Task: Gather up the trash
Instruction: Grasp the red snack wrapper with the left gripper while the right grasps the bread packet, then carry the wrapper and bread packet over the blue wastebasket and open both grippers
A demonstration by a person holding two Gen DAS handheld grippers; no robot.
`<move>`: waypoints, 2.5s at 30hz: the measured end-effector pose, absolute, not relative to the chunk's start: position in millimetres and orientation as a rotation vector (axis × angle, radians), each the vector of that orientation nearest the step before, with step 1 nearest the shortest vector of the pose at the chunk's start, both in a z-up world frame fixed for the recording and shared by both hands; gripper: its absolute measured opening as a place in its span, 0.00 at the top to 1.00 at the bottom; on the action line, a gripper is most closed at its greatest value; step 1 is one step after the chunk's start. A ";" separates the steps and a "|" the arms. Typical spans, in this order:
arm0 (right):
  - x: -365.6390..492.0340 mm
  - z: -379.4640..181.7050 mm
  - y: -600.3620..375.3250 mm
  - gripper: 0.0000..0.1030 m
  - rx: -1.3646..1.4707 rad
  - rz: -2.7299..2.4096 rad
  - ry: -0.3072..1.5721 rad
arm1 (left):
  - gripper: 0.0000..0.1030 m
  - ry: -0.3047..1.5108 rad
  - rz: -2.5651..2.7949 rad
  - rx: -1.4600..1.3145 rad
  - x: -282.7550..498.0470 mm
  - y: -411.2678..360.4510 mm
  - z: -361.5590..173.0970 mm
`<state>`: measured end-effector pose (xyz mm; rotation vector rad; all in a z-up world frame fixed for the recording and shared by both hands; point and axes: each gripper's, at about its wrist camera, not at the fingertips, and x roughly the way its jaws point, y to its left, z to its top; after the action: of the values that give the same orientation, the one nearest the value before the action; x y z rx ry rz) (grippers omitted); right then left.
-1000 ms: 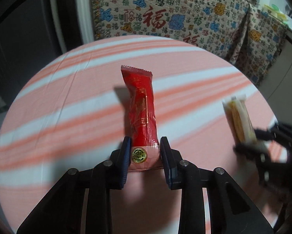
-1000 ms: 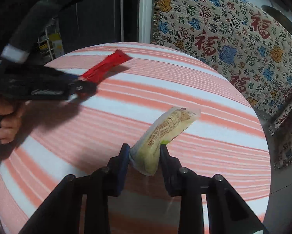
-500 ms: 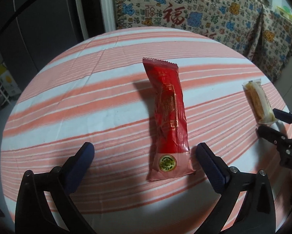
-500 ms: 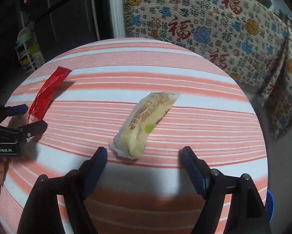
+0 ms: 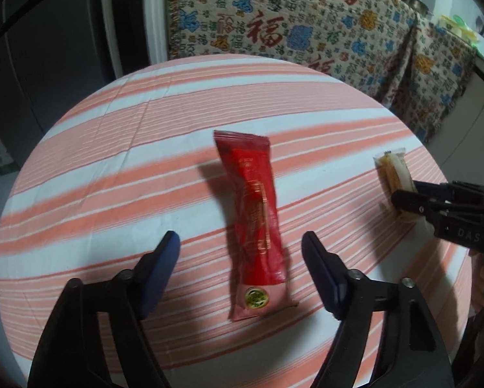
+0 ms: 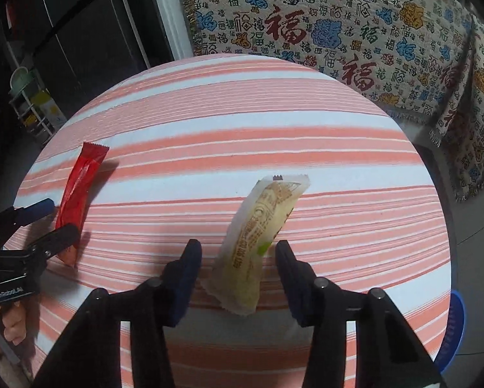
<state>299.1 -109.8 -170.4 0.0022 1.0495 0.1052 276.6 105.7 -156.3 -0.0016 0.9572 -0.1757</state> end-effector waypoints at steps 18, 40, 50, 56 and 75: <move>244.3 -123.0 -138.0 0.83 0.031 0.171 0.949 | 0.90 0.858 -0.285 -0.029 231.9 64.6 -113.8; 176.8 -100.8 -206.9 0.83 0.067 0.113 0.906 | 0.91 0.833 -0.437 0.034 201.1 -44.6 -96.5; 147.2 -97.5 -251.3 0.83 0.098 0.047 0.896 | 0.91 0.798 -0.513 0.078 189.2 -93.2 -79.6; 129.4 -96.2 -286.6 0.83 0.120 -0.015 0.887 | 0.91 0.806 -0.589 0.090 186.3 -133.4 -78.5; 61.1 -153.0 -492.0 0.83 0.221 -0.253 0.942 | 0.91 0.941 -0.888 0.117 177.0 -339.9 -129.2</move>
<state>61.1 -492.0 -153.0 0.2213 0.9425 -0.2532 177.0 -339.8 -129.2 0.1168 0.9413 -0.8881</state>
